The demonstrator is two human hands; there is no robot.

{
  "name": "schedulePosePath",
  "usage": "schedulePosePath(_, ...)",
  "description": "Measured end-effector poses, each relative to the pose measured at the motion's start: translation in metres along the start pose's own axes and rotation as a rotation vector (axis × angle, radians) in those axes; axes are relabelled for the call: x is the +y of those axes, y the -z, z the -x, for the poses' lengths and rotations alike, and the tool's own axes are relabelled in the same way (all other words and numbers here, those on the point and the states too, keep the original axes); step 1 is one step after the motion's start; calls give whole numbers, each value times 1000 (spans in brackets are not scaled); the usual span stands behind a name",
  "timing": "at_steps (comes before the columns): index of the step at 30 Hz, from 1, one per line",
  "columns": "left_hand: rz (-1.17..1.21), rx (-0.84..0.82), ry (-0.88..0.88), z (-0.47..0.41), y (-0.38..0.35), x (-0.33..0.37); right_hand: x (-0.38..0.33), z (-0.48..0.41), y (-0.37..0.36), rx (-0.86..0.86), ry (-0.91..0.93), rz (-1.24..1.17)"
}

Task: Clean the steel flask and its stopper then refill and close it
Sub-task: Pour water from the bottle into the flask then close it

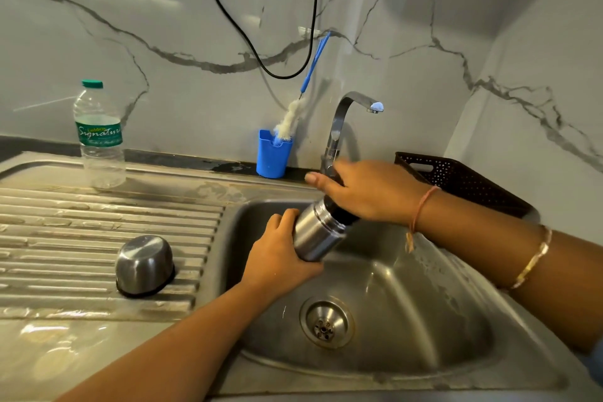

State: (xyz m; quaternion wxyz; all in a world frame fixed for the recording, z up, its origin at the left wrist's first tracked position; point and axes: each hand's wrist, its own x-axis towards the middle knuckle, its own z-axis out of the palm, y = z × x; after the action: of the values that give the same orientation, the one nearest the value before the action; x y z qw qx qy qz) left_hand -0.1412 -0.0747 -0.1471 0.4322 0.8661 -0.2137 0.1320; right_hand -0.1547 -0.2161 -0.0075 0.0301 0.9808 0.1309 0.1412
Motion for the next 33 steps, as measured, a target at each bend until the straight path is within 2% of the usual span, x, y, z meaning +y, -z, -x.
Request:
schedulePosePath(1,45,16,16,-1,2,0,5,-2,0,190,168,83)
schedulePosePath(2,89,33,32,-1,3,1,10,-4,-1,289,373,211)
schedulePosePath(3,117,46,39,-2,3,2,15,-5,-3,332,559,308)
schedulePosePath(4,119,49,33,-1,3,2,19,-5,-7,335,662,355)
schedulePosePath(5,101,43,18,0,2,2,20,-5,-13,337,680,352)
schedulePosePath(7,56,20,-1,2,0,2,12,-2,-17,310,520,265)
schedulePosePath(9,45,5,2,2,-2,1,1,0,-19,199,298,244)
schedulePosePath(11,62,0,5,2,-4,0,-2,-2,-17,147,236,256)
schedulePosePath(14,184,11,18,-2,1,-1,1,0,-5,279,453,303)
schedulePosePath(17,252,-41,-8,-5,5,-5,15,-1,-1,295,730,363)
schedulePosePath(20,232,-107,-40,-2,2,-3,16,1,-7,301,755,244)
schedulePosePath(23,217,-63,-17,2,-5,3,9,5,-14,352,533,163)
schedulePosePath(26,193,0,-2,3,-7,3,-5,7,-12,228,211,166)
schedulePosePath(28,190,-7,-6,2,-4,3,-9,6,-12,186,167,200)
schedulePosePath(30,221,-31,-5,2,0,3,-11,7,-7,208,245,167)
schedulePosePath(33,257,-82,-19,1,3,2,-3,3,1,272,618,245)
